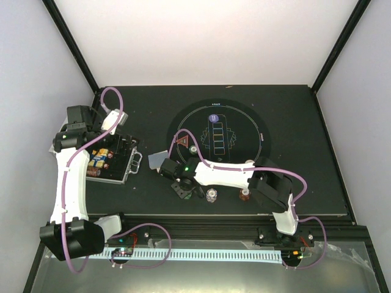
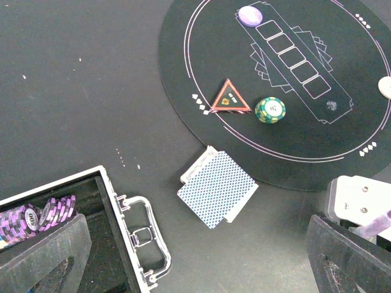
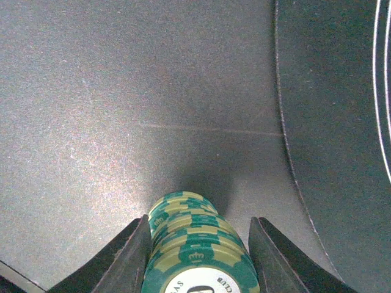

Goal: Distribute texas hold em gaming equipment

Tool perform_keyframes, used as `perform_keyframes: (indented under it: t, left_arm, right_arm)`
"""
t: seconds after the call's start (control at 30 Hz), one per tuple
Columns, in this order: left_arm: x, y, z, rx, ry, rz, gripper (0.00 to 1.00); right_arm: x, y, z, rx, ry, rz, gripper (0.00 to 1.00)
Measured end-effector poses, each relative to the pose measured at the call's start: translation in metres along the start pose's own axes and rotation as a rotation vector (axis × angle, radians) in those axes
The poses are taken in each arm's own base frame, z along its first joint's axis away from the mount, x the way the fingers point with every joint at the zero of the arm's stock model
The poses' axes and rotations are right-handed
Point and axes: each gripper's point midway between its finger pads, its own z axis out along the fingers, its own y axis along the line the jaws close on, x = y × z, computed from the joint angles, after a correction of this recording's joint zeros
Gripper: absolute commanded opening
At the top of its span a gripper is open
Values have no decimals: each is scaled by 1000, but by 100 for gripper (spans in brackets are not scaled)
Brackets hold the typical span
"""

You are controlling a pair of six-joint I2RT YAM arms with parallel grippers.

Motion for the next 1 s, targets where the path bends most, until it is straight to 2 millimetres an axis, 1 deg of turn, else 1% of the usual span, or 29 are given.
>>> perform_keyframes:
  t: [0.1,0.2,0.33,0.37,0.43,0.5,0.53,0.6,0.7,0.77,0.8,0.87,0.93,0.97,1.0]
  left_arm:
    - [0,1,0,-2,-1,-1,99]
    - [-1,1,-1,-2,-2,0,99]
    - [-2,0,-2,-4,-5,2,99]
    - [-3,1,-2,-5,-7,4,99]
    - [-3,0,-3,-5,-8,4,99]
    - [-3,0,-3,-4,-8,4,99]
    - [-3,0,-3,-4,-8,4,99]
    - [-4,0,-3,-4,-10,5,99]
    - [-4,1,-2,-3,-9,5,99]
    - [-4,1,-1,-1,-5,2,99]
    - [-3,2,0,1,-2,2,99]
    - [-2,3,2,5,5,1,99]
    - [-2,5,4,8,10,0,99]
    - [-2,5,5,10,10,1,99]
    - [-1,5,5,11,12,1,99]
  right_arm:
    - [0,-2,-6,5,-2,0,15]
    - [-9,-3,-18,0,-22,4,15]
    - [-32,-11,-49,-19,-90,30,15]
    - [-39,-15,-58,-21,-109,39,15]
    - [-57,-30,-74,-16,-151,63,15]
    - [-75,-55,-87,-1,-189,103,15]
    - [-85,-74,-93,12,-207,133,15]
    - [-100,-116,-99,47,-233,198,16]
    - [-121,-190,-109,122,-272,312,17]
    - [-132,-233,-109,171,-289,372,17]
    - [-138,-254,-107,195,-292,399,17]
    - [-148,-286,-95,230,-291,438,17]
    - [-156,-314,-75,257,-274,468,17]
    - [-159,-324,-64,264,-264,480,17]
    - [-160,-337,-50,272,-247,497,17]
